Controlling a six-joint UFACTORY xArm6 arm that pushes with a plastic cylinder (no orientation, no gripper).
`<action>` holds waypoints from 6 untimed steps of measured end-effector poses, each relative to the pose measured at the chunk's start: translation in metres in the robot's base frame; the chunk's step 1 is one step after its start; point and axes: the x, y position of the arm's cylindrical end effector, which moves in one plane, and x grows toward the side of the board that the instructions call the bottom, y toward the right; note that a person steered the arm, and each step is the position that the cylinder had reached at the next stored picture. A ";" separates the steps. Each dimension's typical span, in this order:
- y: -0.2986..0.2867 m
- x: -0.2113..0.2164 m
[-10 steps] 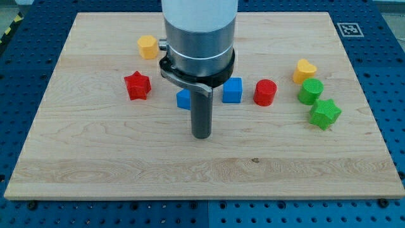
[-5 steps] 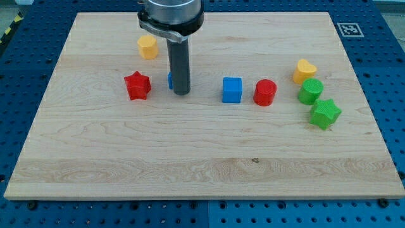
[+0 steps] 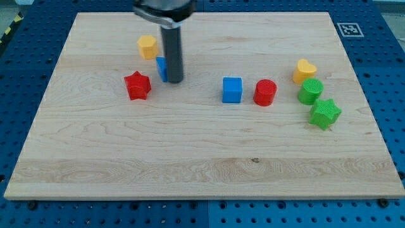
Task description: Slide the blue triangle bottom of the yellow hexagon
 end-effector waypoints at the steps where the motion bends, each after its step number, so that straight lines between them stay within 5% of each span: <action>1: -0.035 -0.016; 3: -0.048 -0.033; 6: -0.004 -0.002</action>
